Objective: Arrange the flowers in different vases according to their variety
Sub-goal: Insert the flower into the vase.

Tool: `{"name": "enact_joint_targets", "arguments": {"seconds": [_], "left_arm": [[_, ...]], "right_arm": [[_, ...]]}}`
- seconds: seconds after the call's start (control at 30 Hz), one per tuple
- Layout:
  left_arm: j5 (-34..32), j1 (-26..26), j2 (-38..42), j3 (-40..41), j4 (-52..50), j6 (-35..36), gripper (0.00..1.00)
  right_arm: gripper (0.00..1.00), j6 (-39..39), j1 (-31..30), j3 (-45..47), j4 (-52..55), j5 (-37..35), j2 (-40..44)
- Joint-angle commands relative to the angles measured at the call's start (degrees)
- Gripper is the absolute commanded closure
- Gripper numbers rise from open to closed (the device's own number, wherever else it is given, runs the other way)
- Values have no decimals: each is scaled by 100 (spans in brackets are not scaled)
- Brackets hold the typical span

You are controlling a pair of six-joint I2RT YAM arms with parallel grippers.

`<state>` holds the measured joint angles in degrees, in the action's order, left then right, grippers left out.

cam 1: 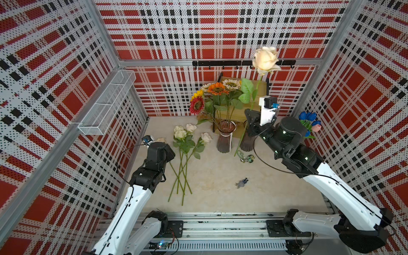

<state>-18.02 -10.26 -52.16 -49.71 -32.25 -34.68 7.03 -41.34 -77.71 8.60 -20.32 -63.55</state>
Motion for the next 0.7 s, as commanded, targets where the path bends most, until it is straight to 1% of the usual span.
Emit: {"name": "enact_joint_targets", "arguments": {"seconds": [0.0, 0.1, 0.33, 0.47, 0.67], "left_arm": [[788, 301, -297, 14, -160, 95, 34], [1089, 613, -567, -6, -160, 177, 34], [1469, 1140, -1044, -4, -124, 401, 34], [1544, 1266, -1162, 74, -94, 452, 34], [1633, 1419, -1318, 145, -18, 541, 34]], "right_arm": [[100, -508, 495, 573, -1365, -840, 341], [100, -613, 907, 518, -1643, -756, 268], [100, -662, 1417, 461, -2237, -248, -200], [100, -609, 1646, 556, -2704, -37, -389], [100, -280, 2055, 526, -2971, 323, -854]]}}
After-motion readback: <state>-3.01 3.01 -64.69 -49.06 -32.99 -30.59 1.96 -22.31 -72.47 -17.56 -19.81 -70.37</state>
